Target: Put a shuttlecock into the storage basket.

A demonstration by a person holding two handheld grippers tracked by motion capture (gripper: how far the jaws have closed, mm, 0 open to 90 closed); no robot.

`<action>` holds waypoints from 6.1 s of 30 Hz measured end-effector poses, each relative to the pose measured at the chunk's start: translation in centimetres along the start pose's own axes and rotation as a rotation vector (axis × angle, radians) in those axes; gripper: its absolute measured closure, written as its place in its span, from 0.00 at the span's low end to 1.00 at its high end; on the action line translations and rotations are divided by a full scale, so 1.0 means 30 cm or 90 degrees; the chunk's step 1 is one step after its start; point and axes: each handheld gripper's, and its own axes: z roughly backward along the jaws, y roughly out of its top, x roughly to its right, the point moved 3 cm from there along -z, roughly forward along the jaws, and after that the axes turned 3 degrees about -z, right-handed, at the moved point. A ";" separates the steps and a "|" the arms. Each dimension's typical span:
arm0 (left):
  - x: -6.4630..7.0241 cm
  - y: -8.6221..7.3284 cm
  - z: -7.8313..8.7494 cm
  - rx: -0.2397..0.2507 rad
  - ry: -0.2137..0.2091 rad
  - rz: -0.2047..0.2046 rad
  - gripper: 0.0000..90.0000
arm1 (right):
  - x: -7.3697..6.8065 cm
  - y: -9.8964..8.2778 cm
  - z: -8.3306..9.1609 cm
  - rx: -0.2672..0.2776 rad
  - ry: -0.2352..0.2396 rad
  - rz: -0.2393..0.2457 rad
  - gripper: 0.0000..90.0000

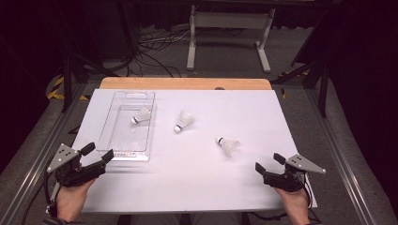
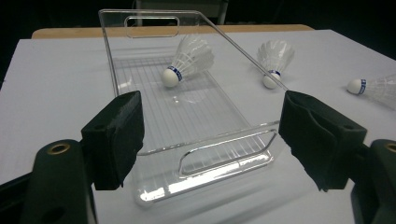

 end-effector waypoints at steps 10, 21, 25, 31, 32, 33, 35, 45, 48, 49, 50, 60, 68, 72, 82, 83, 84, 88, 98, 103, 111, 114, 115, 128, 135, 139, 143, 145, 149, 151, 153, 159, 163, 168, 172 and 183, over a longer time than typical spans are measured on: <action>0.001 -0.049 0.021 0.002 0.005 -0.002 0.26 | -0.003 0.001 -0.004 -0.002 0.000 0.000 0.14; 0.002 -0.065 0.018 -0.006 0.002 -0.005 0.26 | -0.002 0.001 -0.007 -0.004 0.000 -0.001 0.14; 0.009 -0.070 0.017 -0.008 0.000 -0.002 0.26 | -0.003 0.001 -0.007 -0.004 0.001 -0.001 0.14; 0.021 -0.069 0.018 -0.007 -0.005 -0.004 0.26 | -0.001 0.002 -0.009 -0.002 0.002 -0.002 0.14; 0.024 -0.067 0.019 -0.006 -0.010 -0.001 0.25 | -0.002 0.002 -0.008 -0.001 0.002 -0.003 0.14; 0.026 -0.066 0.019 -0.004 -0.012 0.002 0.25 | -0.003 0.002 -0.009 -0.001 0.003 -0.003 0.14; 0.029 -0.064 0.021 -0.003 -0.014 0.008 0.25 | -0.006 0.002 -0.009 -0.002 0.004 -0.005 0.14; 0.050 -0.037 0.015 -0.003 -0.030 0.007 0.25 | -0.005 0.001 -0.008 -0.003 0.006 -0.005 0.14; 0.064 -0.032 0.004 -0.010 -0.040 0.005 0.25 | -0.006 0.001 -0.008 -0.001 0.006 -0.003 0.14; 0.071 -0.029 0.002 -0.011 -0.041 0.003 0.25 | -0.007 0.002 -0.006 0.001 0.006 -0.002 0.14; 0.076 -0.026 0.000 -0.011 -0.046 0.001 0.25 | -0.007 0.002 -0.005 0.000 0.005 -0.002 0.14; 0.120 0.012 -0.032 0.000 -0.071 -0.011 0.25 | -0.007 0.002 -0.004 0.001 0.006 -0.003 0.14; 0.146 0.029 -0.069 -0.008 -0.091 -0.017 0.26 | -0.008 0.002 -0.005 0.001 0.004 -0.003 0.14; 0.165 0.039 -0.087 -0.006 -0.099 -0.022 0.26 | -0.008 0.002 -0.004 0.002 0.004 -0.003 0.14; 0.203 0.076 -0.142 -0.014 -0.123 -0.035 0.26 | -0.005 0.001 -0.002 0.001 0.004 -0.003 0.14; 0.207 0.080 -0.149 -0.014 -0.124 -0.038 0.26 | -0.006 0.001 -0.002 0.002 0.003 -0.003 0.14; 0.211 0.084 -0.155 -0.014 -0.125 -0.042 0.26 | -0.006 0.001 -0.002 0.002 0.003 -0.002 0.14; 0.227 0.105 -0.176 -0.012 -0.135 -0.043 0.26 | -0.006 0.001 -0.004 0.001 0.004 -0.002 0.14; 0.281 0.128 -0.233 -0.010 -0.157 -0.047 0.26 | -0.006 0.001 -0.003 0.002 0.006 -0.001 0.14; 0.295 0.133 -0.250 -0.010 -0.164 -0.047 0.26 | -0.007 0.001 -0.002 0.004 0.005 0.000 0.14; 0.323 0.147 -0.278 -0.010 -0.176 -0.050 0.27 | -0.006 0.001 -0.004 0.003 0.005 -0.001 0.14; 0.335 0.151 -0.289 -0.010 -0.180 -0.054 0.27 | -0.007 0.000 -0.004 0.001 0.005 0.001 0.14; 0.339 0.151 -0.292 -0.012 -0.182 -0.057 0.27 | -0.009 0.001 -0.003 0.002 0.007 0.003 0.14; 0.380 0.171 -0.340 -0.016 -0.191 -0.070 0.27 | -0.009 0.001 -0.004 0.003 0.008 -0.001 0.14; 0.402 0.191 -0.370 -0.013 -0.196 -0.065 0.27 | -0.010 0.001 -0.003 0.003 0.010 0.002 0.14; 0.421 0.208 -0.389 -0.012 -0.200 -0.072 0.27 | -0.011 0.002 -0.004 0.003 0.010 0.002 0.14; 0.440 0.220 -0.406 -0.012 -0.204 -0.069 0.28 | -0.010 0.001 -0.005 0.003 0.010 0.001 0.14; 0.447 0.226 -0.413 -0.013 -0.205 -0.076 0.28 | -0.011 0.002 -0.005 0.004 0.011 0.001 0.14; 0.458 0.235 -0.425 -0.017 -0.206 -0.083 0.28 | -0.011 0.002 -0.004 0.005 0.013 0.001 0.14; 0.463 0.236 -0.432 -0.023 -0.207 -0.085 0.28 | -0.009 0.001 -0.004 0.004 0.013 -0.002 0.13; 0.465 0.238 -0.437 -0.023 -0.203 -0.088 0.28 | -0.008 0.002 -0.004 0.005 0.012 -0.004 0.13; 0.463 0.248 -0.456 -0.032 -0.195 -0.091 0.28 | -0.007 0.001 -0.003 0.007 0.013 -0.005 0.13; 0.468 0.245 -0.471 -0.040 -0.196 -0.087 0.28 | -0.008 0.002 -0.003 0.006 0.013 -0.004 0.13; 0.478 0.249 -0.495 -0.041 -0.198 -0.088 0.28 | -0.006 0.002 -0.003 0.008 0.014 -0.004 0.13; 0.483 0.252 -0.518 -0.043 -0.198 -0.086 0.28 | -0.008 0.002 -0.005 0.006 0.015 -0.002 0.13; 0.496 0.264 -0.553 -0.052 -0.196 -0.085 0.28 | -0.007 0.001 -0.004 0.006 0.015 -0.003 0.13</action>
